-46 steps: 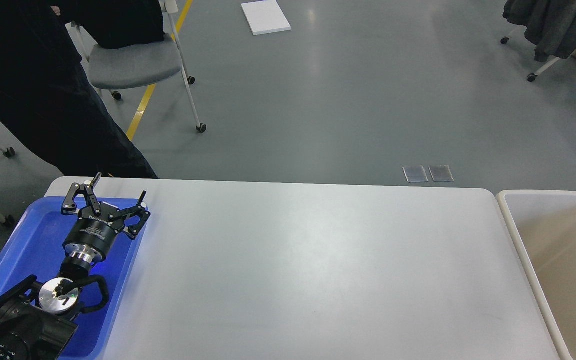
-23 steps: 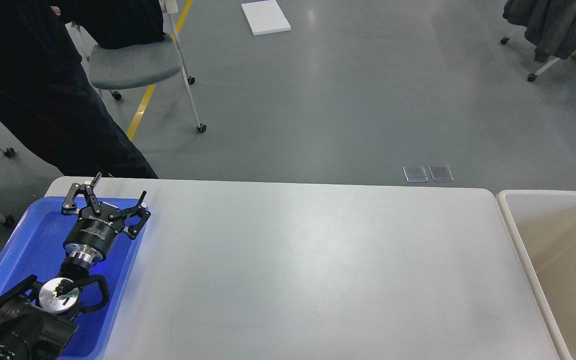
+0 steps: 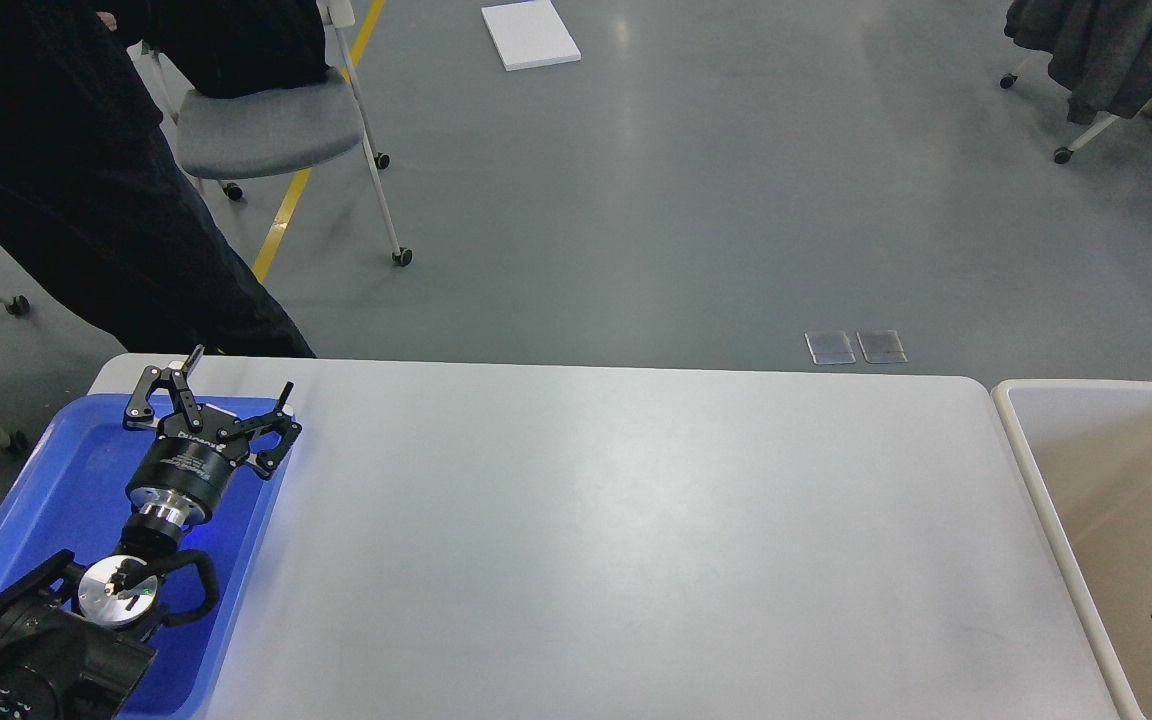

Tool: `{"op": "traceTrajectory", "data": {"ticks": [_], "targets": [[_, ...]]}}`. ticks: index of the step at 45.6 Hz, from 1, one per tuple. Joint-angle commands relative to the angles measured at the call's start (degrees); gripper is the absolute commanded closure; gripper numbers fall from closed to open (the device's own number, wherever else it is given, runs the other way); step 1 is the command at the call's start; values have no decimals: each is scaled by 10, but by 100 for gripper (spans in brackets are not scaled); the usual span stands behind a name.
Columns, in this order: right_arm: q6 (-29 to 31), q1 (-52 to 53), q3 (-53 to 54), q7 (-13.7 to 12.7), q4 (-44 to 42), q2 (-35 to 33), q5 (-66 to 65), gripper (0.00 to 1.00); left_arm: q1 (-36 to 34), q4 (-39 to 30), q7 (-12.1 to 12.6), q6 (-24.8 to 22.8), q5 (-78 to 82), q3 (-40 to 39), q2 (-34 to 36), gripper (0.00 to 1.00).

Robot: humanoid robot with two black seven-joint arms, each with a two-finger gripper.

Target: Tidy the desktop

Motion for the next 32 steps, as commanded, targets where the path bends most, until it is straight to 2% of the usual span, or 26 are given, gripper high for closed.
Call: {"op": "traceTrajectory", "data": {"ticks": [1, 16, 24, 32], "targets": [[21, 26, -14, 0, 25, 0, 5, 0, 0, 0, 0, 0, 0, 0, 0, 0], [44, 62, 70, 5, 160, -1, 7, 0, 0, 0, 0, 0, 0, 0, 0, 0], [93, 64, 123, 6, 248, 1, 6, 0, 0, 0, 0, 0, 0, 0, 0, 0], [102, 76, 132, 6, 307, 24, 5, 0, 0, 0, 0, 0, 0, 0, 0, 0]]}}
